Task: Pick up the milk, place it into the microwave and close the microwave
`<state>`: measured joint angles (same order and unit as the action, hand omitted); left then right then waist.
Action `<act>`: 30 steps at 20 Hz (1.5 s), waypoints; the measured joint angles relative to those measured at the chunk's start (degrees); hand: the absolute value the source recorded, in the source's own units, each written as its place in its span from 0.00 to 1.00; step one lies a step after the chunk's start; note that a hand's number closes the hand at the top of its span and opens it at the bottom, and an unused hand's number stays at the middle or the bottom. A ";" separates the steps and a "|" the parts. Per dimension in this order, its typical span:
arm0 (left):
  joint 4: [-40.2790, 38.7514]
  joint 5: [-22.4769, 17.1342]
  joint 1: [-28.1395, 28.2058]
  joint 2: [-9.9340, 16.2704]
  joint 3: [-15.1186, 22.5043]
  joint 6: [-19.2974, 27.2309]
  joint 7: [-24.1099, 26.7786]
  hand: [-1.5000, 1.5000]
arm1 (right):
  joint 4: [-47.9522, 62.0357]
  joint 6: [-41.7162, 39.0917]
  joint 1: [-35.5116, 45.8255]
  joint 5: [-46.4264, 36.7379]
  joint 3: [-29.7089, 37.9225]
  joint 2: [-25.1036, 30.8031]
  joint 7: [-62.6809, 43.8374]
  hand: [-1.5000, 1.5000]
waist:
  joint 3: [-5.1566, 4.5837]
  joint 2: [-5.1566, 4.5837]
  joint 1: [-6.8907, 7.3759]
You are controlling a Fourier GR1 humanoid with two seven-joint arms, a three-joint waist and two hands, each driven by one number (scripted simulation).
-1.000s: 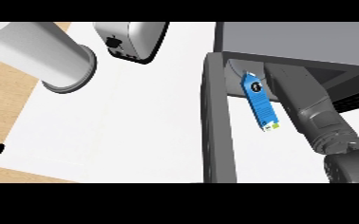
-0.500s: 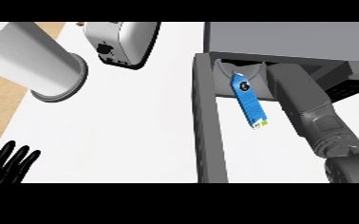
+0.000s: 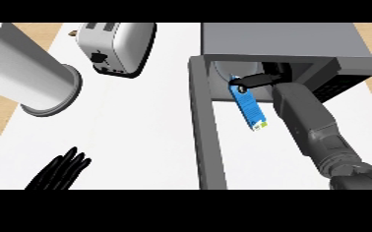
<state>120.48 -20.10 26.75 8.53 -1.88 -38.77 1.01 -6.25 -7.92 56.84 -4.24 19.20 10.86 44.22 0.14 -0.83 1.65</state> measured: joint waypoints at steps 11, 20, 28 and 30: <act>-9.57 13.30 -8.00 -4.38 4.78 1.60 3.52 1.00 | -6.37 -5.20 -15.28 -0.36 -3.44 -4.95 4.80 0.00 | -0.22 1.44 -3.21; -17.65 22.20 -16.34 -6.84 7.66 5.69 4.17 1.00 | -17.39 -6.54 -31.86 -0.70 -6.64 -2.40 5.87 0.00 | -0.36 1.80 -5.15; -26.05 30.49 -23.00 -7.73 12.38 7.69 7.14 1.00 | -34.35 -10.54 -48.58 3.42 -7.13 2.04 4.02 0.00 | -0.41 1.63 -5.46; -28.34 31.53 -24.30 -8.03 15.14 10.25 7.94 1.00 | -39.92 -11.86 -52.67 5.16 -7.04 3.24 2.60 0.00 | -0.42 1.54 -5.36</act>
<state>92.14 11.43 2.45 0.50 13.26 -28.53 8.95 -46.16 -19.78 4.17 0.91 12.16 14.10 46.83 -0.28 0.71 -3.71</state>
